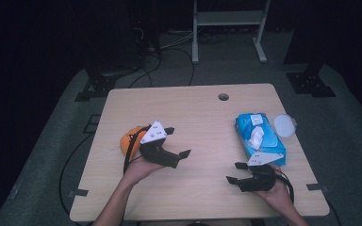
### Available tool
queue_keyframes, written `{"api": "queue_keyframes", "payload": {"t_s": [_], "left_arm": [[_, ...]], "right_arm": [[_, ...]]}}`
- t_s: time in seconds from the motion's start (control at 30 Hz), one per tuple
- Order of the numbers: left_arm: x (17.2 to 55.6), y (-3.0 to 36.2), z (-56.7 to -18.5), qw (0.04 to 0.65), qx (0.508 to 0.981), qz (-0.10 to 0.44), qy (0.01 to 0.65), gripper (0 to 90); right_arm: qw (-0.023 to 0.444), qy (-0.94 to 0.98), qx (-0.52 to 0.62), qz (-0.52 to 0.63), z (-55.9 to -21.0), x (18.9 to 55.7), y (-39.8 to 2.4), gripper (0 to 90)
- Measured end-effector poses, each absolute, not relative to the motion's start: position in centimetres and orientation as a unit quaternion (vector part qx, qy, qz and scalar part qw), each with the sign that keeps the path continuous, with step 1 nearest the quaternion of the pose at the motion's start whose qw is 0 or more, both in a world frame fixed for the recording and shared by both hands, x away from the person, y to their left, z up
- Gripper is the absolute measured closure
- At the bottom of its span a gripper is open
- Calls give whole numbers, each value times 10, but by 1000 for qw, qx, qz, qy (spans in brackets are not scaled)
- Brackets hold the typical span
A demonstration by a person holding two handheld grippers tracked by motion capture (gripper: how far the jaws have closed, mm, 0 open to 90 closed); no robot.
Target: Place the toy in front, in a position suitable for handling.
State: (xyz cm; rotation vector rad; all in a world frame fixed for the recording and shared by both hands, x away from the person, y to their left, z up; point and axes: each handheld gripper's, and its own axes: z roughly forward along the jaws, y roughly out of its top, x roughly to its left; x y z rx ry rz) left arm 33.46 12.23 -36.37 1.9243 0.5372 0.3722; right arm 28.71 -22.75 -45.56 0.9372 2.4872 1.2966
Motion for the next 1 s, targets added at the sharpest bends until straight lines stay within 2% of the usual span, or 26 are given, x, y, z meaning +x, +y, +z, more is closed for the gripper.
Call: {"api": "queue_keyframes", "payload": {"t_s": [0.6,1.0], "left_arm": [[350,176,-363,522,782,206,270,30],[363,208,-378,484,792,222,299,32]], "right_arm": [[91,840,310,436,-456,286,-224,322],[89,841,311,435,-456,286,-223,322]]}}
